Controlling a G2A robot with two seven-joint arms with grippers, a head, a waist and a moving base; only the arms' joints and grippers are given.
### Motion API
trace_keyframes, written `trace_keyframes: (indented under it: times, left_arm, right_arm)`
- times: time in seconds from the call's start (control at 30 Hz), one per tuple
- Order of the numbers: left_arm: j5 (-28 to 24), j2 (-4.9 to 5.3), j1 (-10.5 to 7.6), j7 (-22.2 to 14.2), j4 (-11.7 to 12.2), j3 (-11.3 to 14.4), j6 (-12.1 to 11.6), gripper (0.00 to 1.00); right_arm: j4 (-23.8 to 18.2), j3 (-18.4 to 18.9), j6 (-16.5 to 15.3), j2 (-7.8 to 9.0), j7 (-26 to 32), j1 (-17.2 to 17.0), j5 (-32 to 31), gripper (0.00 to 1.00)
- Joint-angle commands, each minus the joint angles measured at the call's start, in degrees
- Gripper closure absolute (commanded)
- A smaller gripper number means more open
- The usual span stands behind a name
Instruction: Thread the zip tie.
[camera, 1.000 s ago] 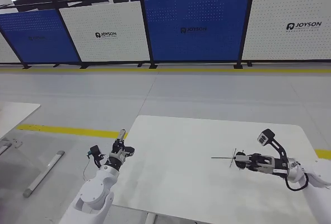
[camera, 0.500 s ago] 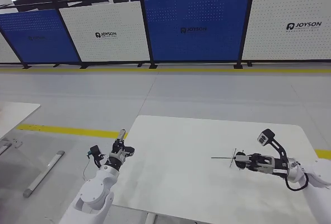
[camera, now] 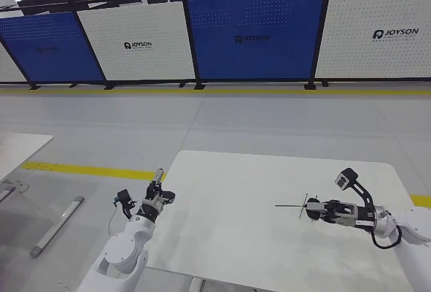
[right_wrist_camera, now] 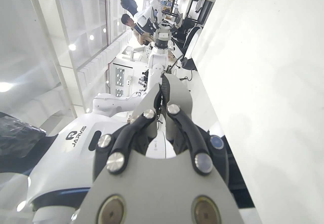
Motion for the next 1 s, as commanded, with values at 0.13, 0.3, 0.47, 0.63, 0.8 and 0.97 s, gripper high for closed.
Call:
trace_keyframes:
  times: [0.13,0.3,0.47,0.63,0.8,0.97]
  left_arm:
    - [0.0,0.0,0.0,0.0,0.0,0.0,0.0,0.0]
    - [0.0,0.0,0.0,0.0,0.0,0.0,0.0,0.0]
    - [0.0,0.0,0.0,0.0,0.0,0.0,0.0,0.0]
    - [0.0,0.0,0.0,0.0,0.0,0.0,0.0,0.0]
    - [0.0,0.0,0.0,0.0,0.0,0.0,0.0,0.0]
    - [0.0,0.0,0.0,0.0,0.0,0.0,0.0,0.0]
  right_arm:
    - [0.0,0.0,0.0,0.0,0.0,0.0,0.0,1.0]
    - [0.0,0.0,0.0,0.0,0.0,0.0,0.0,1.0]
    - [-0.9,0.0,0.1,-0.05,-1.8,-0.7,0.2,1.0]
    - [-2.4,0.1,-0.2,-0.28,0.0,-2.1,4.8,1.0]
    - [-1.0,-2.8,1.0,-1.15,0.5,-1.0,5.3,1.0]
    - [-1.0,-2.8,1.0,-1.15,0.5,-1.0,5.3,1.0]
